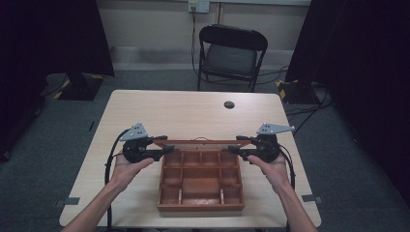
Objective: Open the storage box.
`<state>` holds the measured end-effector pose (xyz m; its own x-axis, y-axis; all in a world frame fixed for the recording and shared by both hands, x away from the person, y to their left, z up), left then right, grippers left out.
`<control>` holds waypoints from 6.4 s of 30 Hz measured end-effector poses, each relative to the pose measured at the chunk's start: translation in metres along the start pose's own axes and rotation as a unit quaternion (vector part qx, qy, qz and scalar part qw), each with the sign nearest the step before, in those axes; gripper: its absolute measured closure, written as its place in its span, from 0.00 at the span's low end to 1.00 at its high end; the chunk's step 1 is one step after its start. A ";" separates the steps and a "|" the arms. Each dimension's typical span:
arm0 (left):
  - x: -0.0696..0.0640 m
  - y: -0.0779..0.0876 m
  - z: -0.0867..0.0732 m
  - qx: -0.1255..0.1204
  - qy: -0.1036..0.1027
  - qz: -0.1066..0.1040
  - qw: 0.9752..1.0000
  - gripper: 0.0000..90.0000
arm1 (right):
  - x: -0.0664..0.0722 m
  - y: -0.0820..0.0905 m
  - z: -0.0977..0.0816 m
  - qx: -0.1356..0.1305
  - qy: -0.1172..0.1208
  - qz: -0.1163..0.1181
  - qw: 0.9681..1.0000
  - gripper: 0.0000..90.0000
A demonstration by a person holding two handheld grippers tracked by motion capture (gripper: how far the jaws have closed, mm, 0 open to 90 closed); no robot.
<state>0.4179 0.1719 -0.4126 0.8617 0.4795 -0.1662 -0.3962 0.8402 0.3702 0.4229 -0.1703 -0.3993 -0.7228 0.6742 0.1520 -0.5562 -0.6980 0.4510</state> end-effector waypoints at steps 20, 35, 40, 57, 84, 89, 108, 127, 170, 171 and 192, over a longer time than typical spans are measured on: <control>0.021 -0.006 0.009 -0.011 0.007 0.009 1.000 0.56 | -0.010 -0.012 0.007 -0.010 -0.005 -0.010 1.000 0.52; 0.034 -0.014 0.004 -0.020 0.025 0.015 0.999 0.59 | -0.024 -0.026 0.004 -0.013 -0.019 -0.016 1.000 0.52; 0.037 -0.018 0.001 -0.010 0.026 0.017 0.999 0.59 | -0.027 -0.030 0.002 -0.009 -0.020 -0.020 1.000 0.53; 0.045 -0.023 -0.003 -0.014 0.032 0.023 0.999 0.61 | -0.034 -0.045 -0.006 0.005 -0.019 -0.028 0.999 0.54; 0.064 -0.033 -0.022 0.013 0.057 0.046 0.997 0.68 | -0.050 -0.062 -0.015 0.016 -0.032 -0.052 0.998 0.57; 0.066 -0.034 -0.024 0.014 0.061 0.047 0.997 0.69 | -0.053 -0.065 -0.016 0.017 -0.035 -0.056 0.998 0.57; 0.078 -0.043 -0.027 0.011 0.090 0.043 0.995 0.69 | -0.060 -0.079 -0.019 0.011 -0.045 -0.070 0.996 0.50; 0.084 -0.053 -0.035 0.025 0.106 0.041 0.993 0.57 | -0.064 -0.096 -0.026 0.023 -0.063 -0.077 0.995 0.34; 0.098 -0.064 -0.058 0.053 0.187 0.020 0.981 0.37 | -0.078 -0.113 -0.048 0.063 -0.111 -0.099 0.987 0.14; 0.098 -0.064 -0.059 0.056 0.183 0.024 0.981 0.35 | -0.078 -0.113 -0.048 0.064 -0.113 -0.099 0.987 0.14; 0.097 -0.049 -0.055 0.068 0.146 0.074 0.984 0.25 | -0.088 -0.098 -0.050 0.056 -0.158 -0.101 0.981 0.18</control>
<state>0.5033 0.1914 -0.4966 0.6628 0.6623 -0.3493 -0.4465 0.7240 0.5258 0.5202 -0.1731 -0.5008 -0.4299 0.8495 0.3058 -0.6144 -0.5234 0.5904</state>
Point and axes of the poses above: each handheld gripper's, and its own axes: y roughly backward along the jaws, z roughly out of its top, x roughly to its left, the point moved 4 cm from there along -y, roughly forward along the jaws, and after that the axes turned 7 degrees about -z, right-handed, at the moved point
